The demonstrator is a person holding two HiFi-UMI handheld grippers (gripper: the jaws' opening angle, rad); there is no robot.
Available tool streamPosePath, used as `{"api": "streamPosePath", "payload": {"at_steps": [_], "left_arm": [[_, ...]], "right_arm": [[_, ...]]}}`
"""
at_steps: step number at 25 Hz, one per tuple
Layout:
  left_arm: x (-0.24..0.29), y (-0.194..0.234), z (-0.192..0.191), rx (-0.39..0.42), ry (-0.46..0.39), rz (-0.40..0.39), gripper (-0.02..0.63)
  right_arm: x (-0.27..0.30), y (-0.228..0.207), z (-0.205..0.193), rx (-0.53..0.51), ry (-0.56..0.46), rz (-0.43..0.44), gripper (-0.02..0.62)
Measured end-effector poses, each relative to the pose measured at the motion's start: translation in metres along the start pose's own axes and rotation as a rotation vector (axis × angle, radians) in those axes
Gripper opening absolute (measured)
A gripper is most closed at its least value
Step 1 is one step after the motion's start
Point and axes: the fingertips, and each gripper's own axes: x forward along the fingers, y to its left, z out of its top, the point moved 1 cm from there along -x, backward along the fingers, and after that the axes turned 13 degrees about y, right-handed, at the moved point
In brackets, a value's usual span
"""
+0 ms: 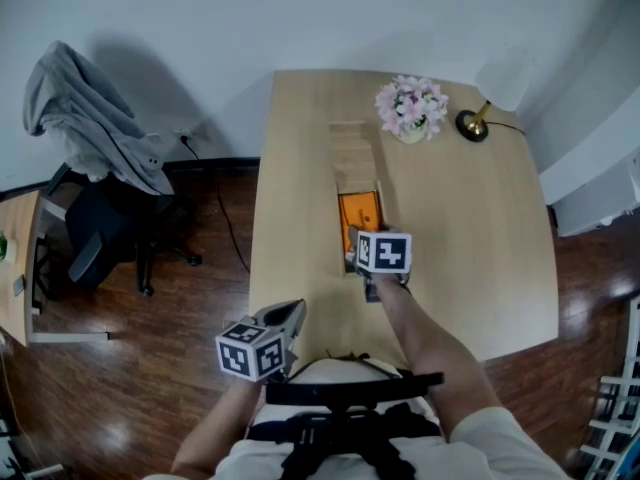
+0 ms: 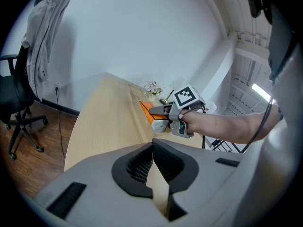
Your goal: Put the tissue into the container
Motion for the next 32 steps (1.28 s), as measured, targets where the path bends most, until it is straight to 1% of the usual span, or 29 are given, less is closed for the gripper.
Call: {"api": "streamPosePath", "payload": {"at_steps": [2, 5, 8, 10, 11, 13, 16, 19, 22, 26, 32], "left_arm": [[0.0, 0.001, 0.001, 0.002, 0.002, -0.001, -0.005], [0.0, 0.002, 0.002, 0.003, 0.004, -0.004, -0.005], [0.001, 0.002, 0.003, 0.005, 0.003, -0.009, -0.005], [0.0, 0.001, 0.003, 0.007, 0.002, -0.012, -0.005], [0.0, 0.001, 0.003, 0.008, 0.001, -0.013, -0.005], [-0.001, 0.0, 0.005, 0.007, -0.003, -0.016, -0.005], [-0.002, 0.0, 0.004, 0.008, -0.006, -0.015, -0.005], [-0.003, 0.0, 0.002, 0.005, -0.01, -0.013, -0.005], [-0.003, -0.003, 0.005, 0.009, -0.021, -0.013, -0.005], [-0.005, -0.006, 0.003, 0.012, -0.028, -0.012, -0.005], [-0.006, -0.01, 0.0, 0.018, -0.031, -0.008, -0.005]], "right_arm": [[0.004, 0.002, -0.001, -0.02, 0.019, -0.023, 0.293], [0.01, 0.007, -0.006, -0.05, 0.072, -0.029, 0.304], [0.011, 0.013, -0.008, -0.042, 0.101, -0.001, 0.323], [0.01, 0.014, -0.009, -0.043, 0.11, -0.004, 0.347], [0.009, 0.015, -0.009, -0.04, 0.117, 0.001, 0.348], [0.008, 0.017, -0.01, -0.024, 0.125, 0.03, 0.367], [0.005, 0.018, -0.009, -0.012, 0.112, 0.073, 0.422], [0.002, 0.02, -0.011, -0.018, 0.106, 0.125, 0.423], [-0.005, 0.015, -0.007, -0.002, 0.076, 0.156, 0.423], [-0.021, 0.01, -0.005, 0.022, 0.023, 0.174, 0.423], [-0.038, 0.006, -0.005, 0.024, -0.023, 0.186, 0.423]]}}
